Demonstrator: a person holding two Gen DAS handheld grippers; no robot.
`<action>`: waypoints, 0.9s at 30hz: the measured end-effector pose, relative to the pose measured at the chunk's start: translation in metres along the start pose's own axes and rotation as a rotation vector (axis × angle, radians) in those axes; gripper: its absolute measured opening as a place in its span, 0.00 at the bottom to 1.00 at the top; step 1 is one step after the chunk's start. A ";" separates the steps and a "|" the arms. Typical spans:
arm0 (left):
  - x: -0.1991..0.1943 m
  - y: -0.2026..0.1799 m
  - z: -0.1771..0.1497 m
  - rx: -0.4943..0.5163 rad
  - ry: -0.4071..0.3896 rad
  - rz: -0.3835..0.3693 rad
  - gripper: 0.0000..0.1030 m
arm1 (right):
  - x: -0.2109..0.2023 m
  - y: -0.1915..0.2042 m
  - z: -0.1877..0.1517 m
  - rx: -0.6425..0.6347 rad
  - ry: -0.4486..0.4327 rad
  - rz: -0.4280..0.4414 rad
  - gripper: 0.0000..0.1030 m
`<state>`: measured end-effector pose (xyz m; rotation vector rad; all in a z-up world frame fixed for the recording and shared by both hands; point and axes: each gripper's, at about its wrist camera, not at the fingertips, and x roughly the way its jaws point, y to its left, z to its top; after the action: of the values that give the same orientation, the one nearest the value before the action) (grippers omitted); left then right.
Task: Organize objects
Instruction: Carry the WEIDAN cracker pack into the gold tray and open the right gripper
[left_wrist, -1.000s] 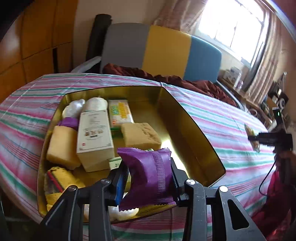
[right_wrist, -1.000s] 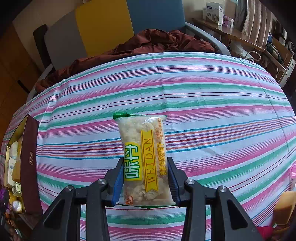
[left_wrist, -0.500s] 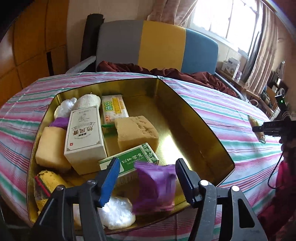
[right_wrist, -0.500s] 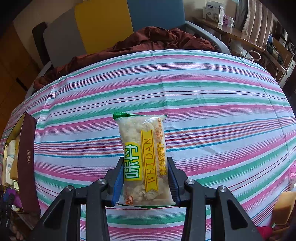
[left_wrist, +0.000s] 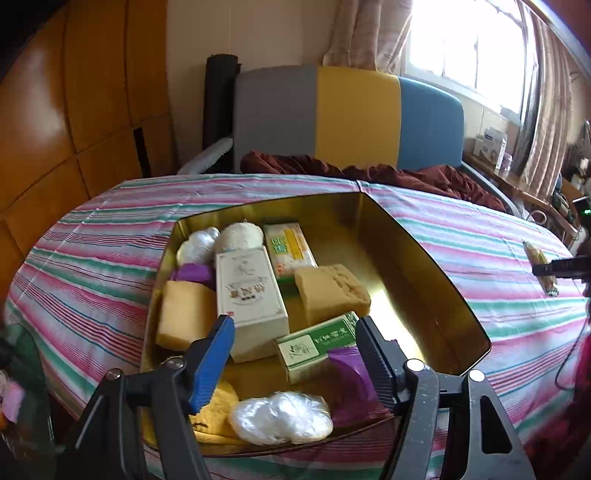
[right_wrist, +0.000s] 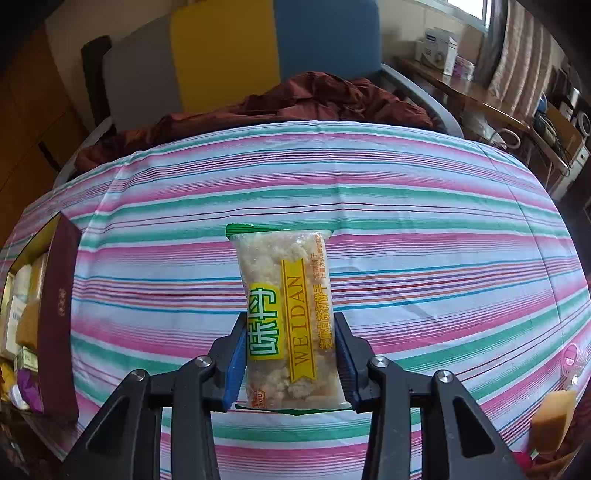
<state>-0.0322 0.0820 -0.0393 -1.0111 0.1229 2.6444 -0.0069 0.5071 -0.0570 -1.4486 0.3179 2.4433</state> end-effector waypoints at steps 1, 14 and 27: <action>-0.002 0.003 0.001 -0.010 -0.003 -0.004 0.70 | -0.003 0.014 -0.002 -0.035 0.000 0.013 0.41; -0.018 0.034 -0.005 -0.075 -0.018 0.055 0.78 | -0.046 0.205 -0.017 -0.294 -0.060 0.351 0.41; -0.021 0.057 -0.008 -0.142 -0.022 0.091 0.97 | 0.001 0.258 -0.037 -0.289 0.027 0.321 0.42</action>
<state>-0.0302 0.0206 -0.0330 -1.0424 -0.0246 2.7795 -0.0672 0.2536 -0.0639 -1.6591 0.2235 2.8239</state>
